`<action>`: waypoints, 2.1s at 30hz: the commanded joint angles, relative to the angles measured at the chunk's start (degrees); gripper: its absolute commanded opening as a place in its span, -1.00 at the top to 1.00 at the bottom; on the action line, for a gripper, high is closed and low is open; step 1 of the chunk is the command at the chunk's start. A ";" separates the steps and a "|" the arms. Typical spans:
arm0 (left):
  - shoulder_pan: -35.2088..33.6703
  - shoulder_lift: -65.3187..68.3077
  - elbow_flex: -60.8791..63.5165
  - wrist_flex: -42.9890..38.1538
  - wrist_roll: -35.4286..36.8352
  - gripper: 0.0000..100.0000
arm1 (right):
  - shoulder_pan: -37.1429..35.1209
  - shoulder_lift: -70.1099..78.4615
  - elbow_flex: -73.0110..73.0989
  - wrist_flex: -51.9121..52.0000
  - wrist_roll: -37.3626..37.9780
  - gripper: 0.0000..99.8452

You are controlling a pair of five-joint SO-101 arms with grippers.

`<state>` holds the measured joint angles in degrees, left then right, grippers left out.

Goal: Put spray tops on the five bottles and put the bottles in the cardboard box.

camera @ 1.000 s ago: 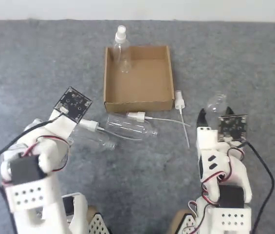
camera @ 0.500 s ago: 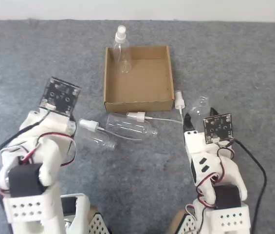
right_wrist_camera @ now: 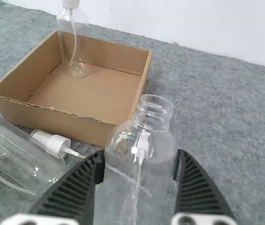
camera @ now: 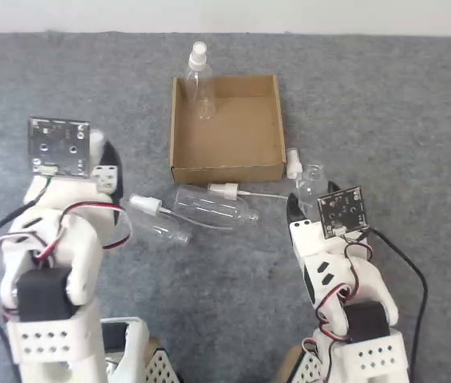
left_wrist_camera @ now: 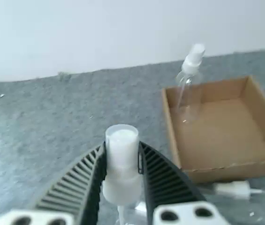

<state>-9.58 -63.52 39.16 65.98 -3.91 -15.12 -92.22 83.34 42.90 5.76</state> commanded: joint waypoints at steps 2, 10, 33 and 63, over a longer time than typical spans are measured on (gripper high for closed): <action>7.12 -1.41 -3.38 -5.27 7.91 0.98 | -0.31 -1.19 -0.35 -0.40 0.88 0.79; 14.86 -1.41 -4.18 -10.73 9.58 0.98 | -0.66 -1.19 -0.26 -0.40 0.88 0.79; 18.55 -1.49 -5.67 -19.08 18.73 0.98 | -7.43 -1.19 -0.26 -0.48 0.79 0.79; 26.90 -1.49 -3.12 -25.23 27.16 0.98 | -24.57 -1.19 1.85 -2.33 6.77 0.79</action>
<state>14.42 -63.87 36.70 43.03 26.07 -39.30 -92.22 86.33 42.46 11.21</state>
